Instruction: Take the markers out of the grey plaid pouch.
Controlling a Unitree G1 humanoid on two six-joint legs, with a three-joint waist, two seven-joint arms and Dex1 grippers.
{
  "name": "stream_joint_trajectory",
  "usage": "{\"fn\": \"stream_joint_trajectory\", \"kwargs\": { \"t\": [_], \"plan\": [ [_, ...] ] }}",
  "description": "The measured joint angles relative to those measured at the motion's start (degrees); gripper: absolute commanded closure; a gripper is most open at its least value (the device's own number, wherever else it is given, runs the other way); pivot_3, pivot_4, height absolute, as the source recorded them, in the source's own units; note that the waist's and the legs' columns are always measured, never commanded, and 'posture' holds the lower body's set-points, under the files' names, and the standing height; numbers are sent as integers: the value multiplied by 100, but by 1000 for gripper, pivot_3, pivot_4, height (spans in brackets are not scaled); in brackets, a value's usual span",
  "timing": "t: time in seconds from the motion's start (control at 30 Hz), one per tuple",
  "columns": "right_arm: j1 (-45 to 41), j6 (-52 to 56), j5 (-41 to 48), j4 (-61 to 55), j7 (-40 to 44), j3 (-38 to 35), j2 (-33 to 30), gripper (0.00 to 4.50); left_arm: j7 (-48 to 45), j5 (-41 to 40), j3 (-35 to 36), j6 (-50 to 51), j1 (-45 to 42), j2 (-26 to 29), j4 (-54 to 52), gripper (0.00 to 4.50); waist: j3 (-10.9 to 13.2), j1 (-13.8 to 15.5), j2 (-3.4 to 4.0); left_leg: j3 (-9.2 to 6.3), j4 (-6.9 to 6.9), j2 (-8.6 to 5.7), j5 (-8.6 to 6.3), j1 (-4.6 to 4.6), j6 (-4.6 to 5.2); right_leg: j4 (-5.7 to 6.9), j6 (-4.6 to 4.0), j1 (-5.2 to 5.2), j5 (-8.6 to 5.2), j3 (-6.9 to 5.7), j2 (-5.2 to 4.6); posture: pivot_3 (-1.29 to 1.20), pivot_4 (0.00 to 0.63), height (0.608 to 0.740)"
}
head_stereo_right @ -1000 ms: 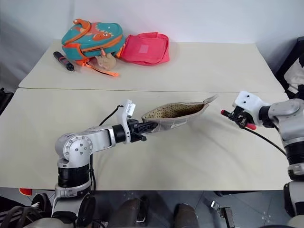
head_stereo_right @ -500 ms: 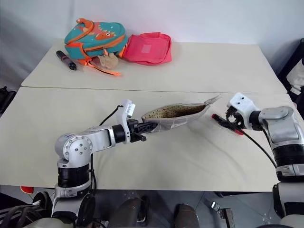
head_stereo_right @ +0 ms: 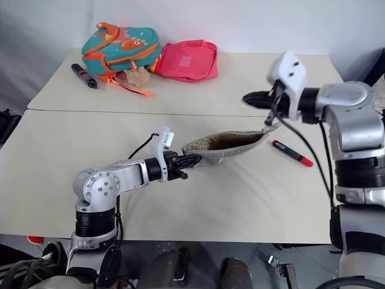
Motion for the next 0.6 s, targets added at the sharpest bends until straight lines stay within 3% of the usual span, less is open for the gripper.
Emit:
{"fn": "stream_joint_trajectory", "kwargs": {
  "t": [0.17,0.3,0.4,0.57,0.6],
  "plan": [
    [486,77,5,-912,275,543,-46,4486,7,0,-7,0,2,6,0,4500,0,21,0,6,3,-8,-3,-1,1,-2,8,-1,4,5,-7,0,150,740],
    [645,-190,-270,-862,427,839,-178,4486,13,0,-9,0,3,2,0,4500,0,17,0,9,3,-8,-13,-1,-17,5,8,-7,4,9,-7,0,150,740],
    [645,-399,-457,-812,493,894,-256,3915,16,1,-8,0,3,1,0,4500,0,11,0,9,3,-7,-3,0,0,5,8,-6,4,8,-5,0,150,740],
    [614,-891,-1021,-452,419,1235,-254,2237,18,0,-17,12,3,-3,0,4500,0,-18,-1,9,3,-6,0,-1,2,4,8,-6,4,8,-5,0,150,740],
    [606,-965,-1095,-408,433,1299,-254,2237,18,0,-17,12,3,-4,0,4500,0,-22,-1,8,3,-6,0,0,2,4,8,-5,4,8,-5,0,150,740]
  ]
}}
